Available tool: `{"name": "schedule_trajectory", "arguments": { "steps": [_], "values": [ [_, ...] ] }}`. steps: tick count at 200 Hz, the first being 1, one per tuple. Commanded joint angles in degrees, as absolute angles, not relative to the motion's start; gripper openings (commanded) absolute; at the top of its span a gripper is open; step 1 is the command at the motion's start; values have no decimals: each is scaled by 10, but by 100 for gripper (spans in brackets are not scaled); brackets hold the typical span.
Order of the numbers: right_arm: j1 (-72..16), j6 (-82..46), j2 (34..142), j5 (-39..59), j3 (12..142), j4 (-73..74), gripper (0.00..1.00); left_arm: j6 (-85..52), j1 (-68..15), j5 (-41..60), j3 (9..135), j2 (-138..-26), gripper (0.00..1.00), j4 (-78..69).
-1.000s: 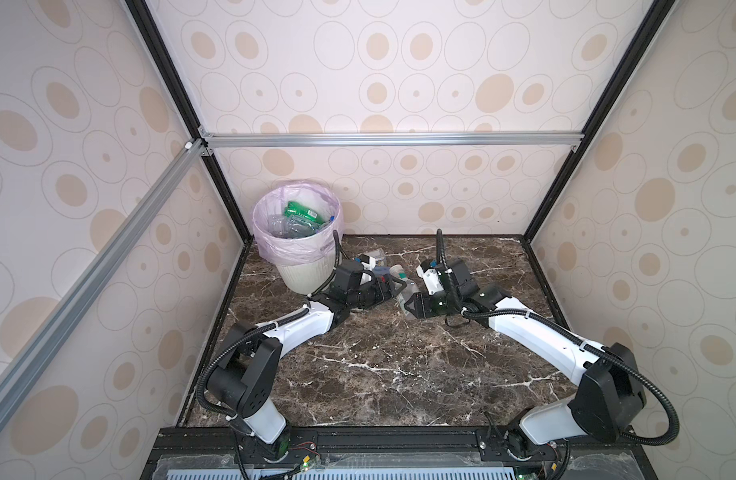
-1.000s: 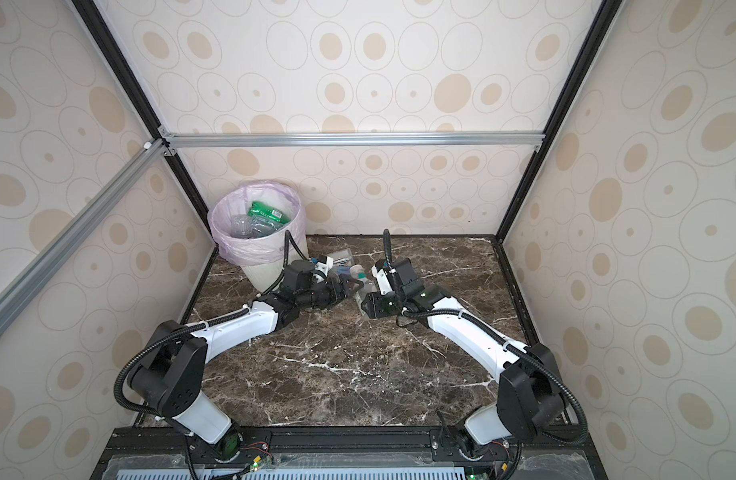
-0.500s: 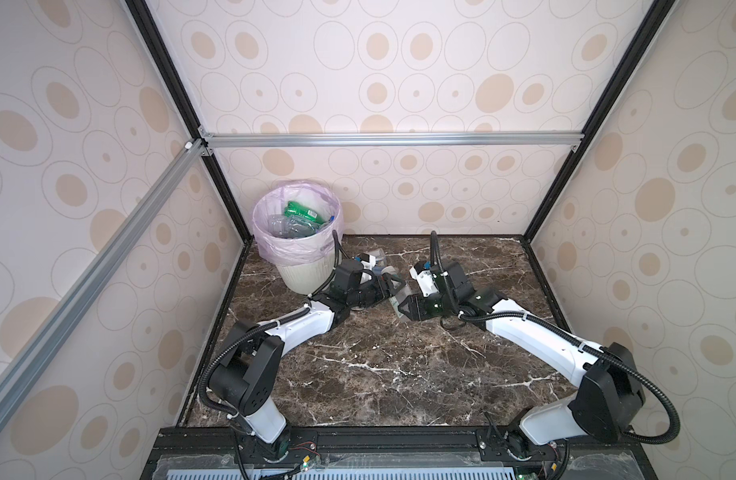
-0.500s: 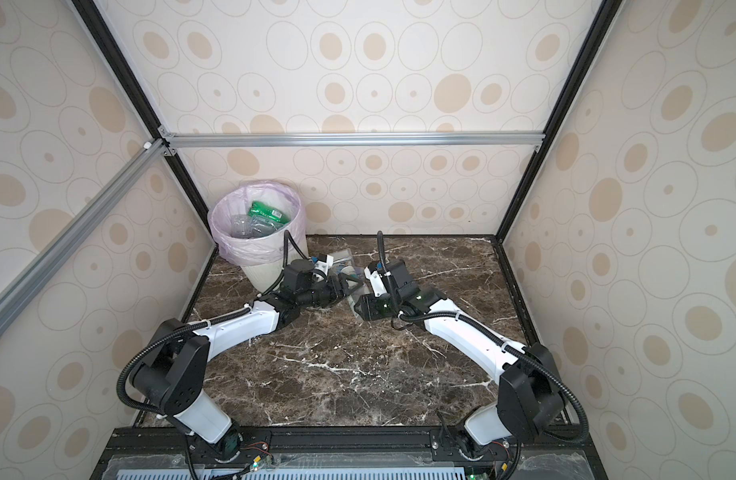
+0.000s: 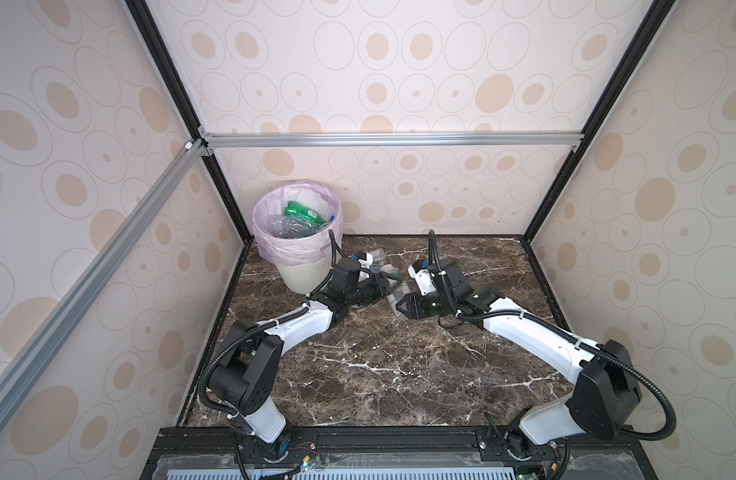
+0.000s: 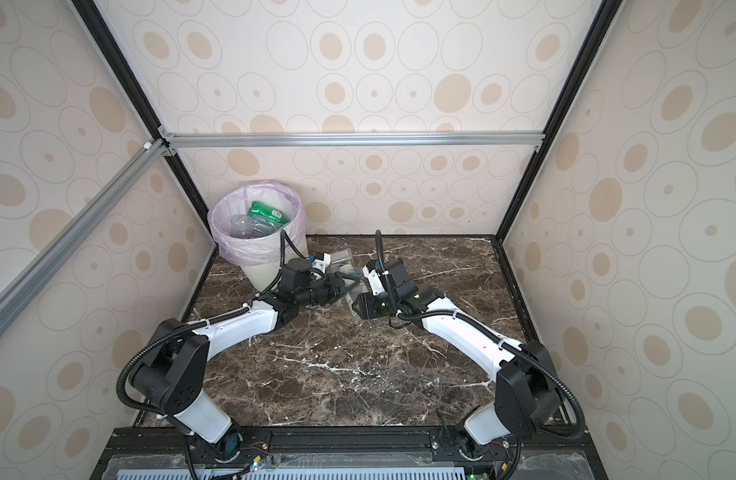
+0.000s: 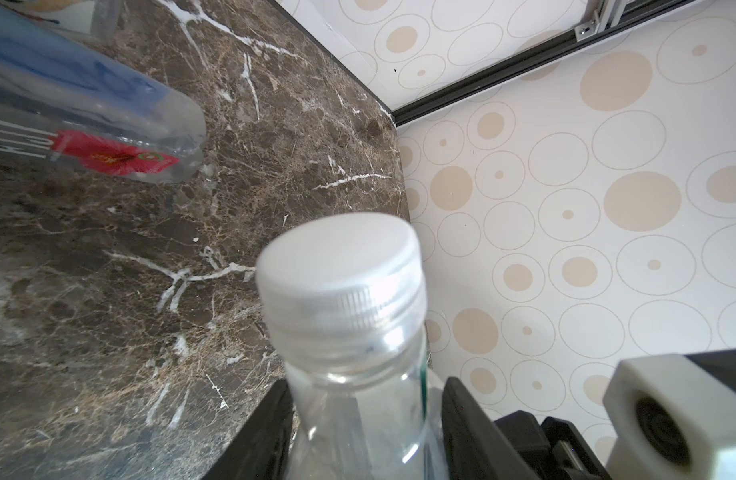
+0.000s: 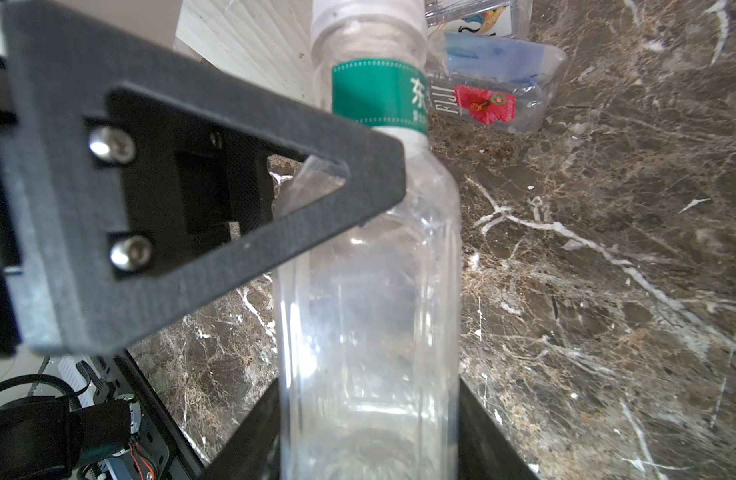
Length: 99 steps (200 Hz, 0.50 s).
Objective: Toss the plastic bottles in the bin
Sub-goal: 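Grip the bottle's white cap with the left gripper while the right holds the base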
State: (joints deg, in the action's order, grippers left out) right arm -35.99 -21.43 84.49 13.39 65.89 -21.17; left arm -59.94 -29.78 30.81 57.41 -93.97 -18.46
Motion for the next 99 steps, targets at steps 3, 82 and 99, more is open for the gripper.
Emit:
{"name": "schedule_trajectory", "arguments": {
  "steps": [3,82,99],
  "values": [
    [-365,-215,850,135,676,-207,59,-602,-293,312,571,-939,52,-199],
    [-365,-212,840,133,675,-212,72,-599,-275,306,565,-925,50,-188],
    [-366,-211,834,133,676,-213,74,-595,-270,305,565,-920,50,-182]
  ]
}}
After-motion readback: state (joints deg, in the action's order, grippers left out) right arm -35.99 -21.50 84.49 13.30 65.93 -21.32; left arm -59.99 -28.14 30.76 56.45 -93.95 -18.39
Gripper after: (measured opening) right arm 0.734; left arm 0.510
